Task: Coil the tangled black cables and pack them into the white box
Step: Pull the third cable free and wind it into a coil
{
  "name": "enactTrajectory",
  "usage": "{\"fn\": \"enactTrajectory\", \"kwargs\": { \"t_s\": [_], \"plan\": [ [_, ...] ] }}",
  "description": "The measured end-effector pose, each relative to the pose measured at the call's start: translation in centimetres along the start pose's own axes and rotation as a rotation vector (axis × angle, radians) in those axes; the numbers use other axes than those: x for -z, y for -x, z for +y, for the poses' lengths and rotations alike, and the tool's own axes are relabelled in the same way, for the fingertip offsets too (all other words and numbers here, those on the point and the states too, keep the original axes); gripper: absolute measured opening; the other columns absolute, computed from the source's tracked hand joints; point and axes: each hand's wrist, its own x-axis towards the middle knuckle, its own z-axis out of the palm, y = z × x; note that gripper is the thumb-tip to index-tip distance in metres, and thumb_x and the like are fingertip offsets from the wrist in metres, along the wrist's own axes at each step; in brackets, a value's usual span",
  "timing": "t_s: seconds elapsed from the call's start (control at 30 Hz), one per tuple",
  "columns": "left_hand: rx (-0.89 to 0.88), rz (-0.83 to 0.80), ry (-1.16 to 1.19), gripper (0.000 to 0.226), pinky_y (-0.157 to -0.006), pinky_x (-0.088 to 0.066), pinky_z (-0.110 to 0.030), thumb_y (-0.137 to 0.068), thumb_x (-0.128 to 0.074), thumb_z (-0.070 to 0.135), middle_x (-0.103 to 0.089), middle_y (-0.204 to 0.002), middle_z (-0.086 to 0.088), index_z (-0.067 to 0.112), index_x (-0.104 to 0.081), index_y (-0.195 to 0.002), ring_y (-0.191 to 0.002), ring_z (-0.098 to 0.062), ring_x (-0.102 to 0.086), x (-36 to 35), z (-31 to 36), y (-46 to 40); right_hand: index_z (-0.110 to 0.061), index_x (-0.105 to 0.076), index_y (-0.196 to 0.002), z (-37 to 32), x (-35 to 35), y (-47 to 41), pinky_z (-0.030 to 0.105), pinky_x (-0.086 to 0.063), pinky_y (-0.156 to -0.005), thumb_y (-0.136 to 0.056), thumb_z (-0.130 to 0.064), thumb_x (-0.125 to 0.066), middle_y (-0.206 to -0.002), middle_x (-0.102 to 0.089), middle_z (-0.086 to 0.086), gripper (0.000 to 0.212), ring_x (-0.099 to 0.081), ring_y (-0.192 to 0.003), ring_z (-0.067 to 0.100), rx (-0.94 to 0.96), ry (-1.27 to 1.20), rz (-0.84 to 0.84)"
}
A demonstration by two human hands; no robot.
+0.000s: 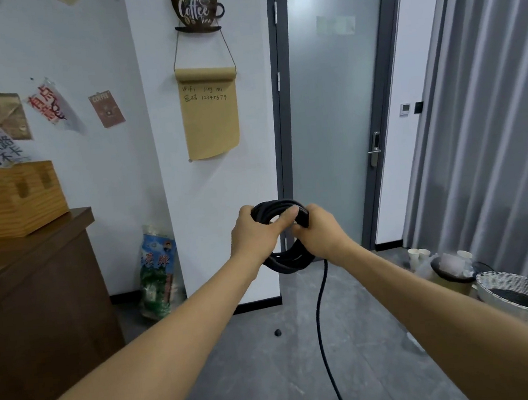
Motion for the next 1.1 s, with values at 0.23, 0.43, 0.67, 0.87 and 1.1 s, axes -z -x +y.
{"fn": "enactTrajectory", "kwargs": {
  "t_s": [0.23, 0.43, 0.67, 0.87, 1.1],
  "plan": [
    [-0.013, 0.018, 0.041, 0.056, -0.063, -0.052, -0.039, -0.080, -0.062, 0.055, -0.051, -0.066, -0.005, 0.001, -0.059, -0.092, -0.049, -0.019, -0.049, 0.1, -1.0, -0.2, -0.004, -0.048, -0.094, 0.5, 0.1, 0.2, 0.032, -0.040, -0.061, -0.086, -0.009, -0.049, -0.072, -0.045, 0.005, 0.010, -0.044, -0.065, 0.019, -0.021, -0.061, -0.106],
    [0.048, 0.044, 0.066, 0.043, -0.051, -0.043, -0.027, -0.081, -0.066, 0.050, -0.049, -0.063, -0.005, 0.008, -0.057, -0.079, -0.049, -0.020, -0.045, 1.6, -1.7, -1.1, -0.011, -0.049, -0.116, 0.9, 1.6, 0.7, 0.029, -0.053, -0.074, -0.092, -0.039, -0.054, -0.095, -0.062, 0.002, 0.037, -0.062, -0.083, 0.015, -0.025, -0.126, -0.321],
    [0.029, -0.018, 0.036, 0.042, -0.049, -0.043, -0.028, -0.080, -0.068, 0.048, -0.045, -0.063, -0.003, 0.008, -0.055, -0.080, -0.049, -0.019, -0.042, 3.4, -1.7, -1.3, -0.011, -0.072, -0.099, 1.1, 3.7, -0.8, 0.028, -0.044, -0.070, -0.091, -0.018, -0.059, -0.084, -0.064, 0.002, 0.017, -0.058, -0.082, 0.020, 0.120, 0.374, -0.025],
    [-0.073, -0.119, 0.149, 0.035, -0.045, -0.039, -0.024, -0.083, -0.065, 0.044, -0.042, -0.062, -0.002, 0.011, -0.054, -0.079, -0.044, -0.013, -0.037, 2.5, 0.1, -0.1, -0.003, -0.070, -0.079, -0.6, 2.7, -1.3, 0.026, -0.037, -0.062, -0.088, -0.001, -0.051, -0.071, -0.059, 0.013, 0.021, -0.046, -0.066, 0.022, 0.062, 0.426, -0.049],
    [-0.100, -0.077, 0.150, 0.036, -0.047, -0.038, -0.026, -0.084, -0.065, 0.044, -0.043, -0.062, -0.003, 0.011, -0.053, -0.077, -0.046, -0.015, -0.038, 2.7, 0.1, -0.3, -0.006, -0.052, -0.071, -1.4, 2.9, -0.3, 0.028, -0.044, -0.077, -0.097, -0.029, -0.040, -0.062, -0.046, 0.005, 0.036, -0.046, -0.061, 0.016, -0.236, -0.597, -0.391]
  ]
}}
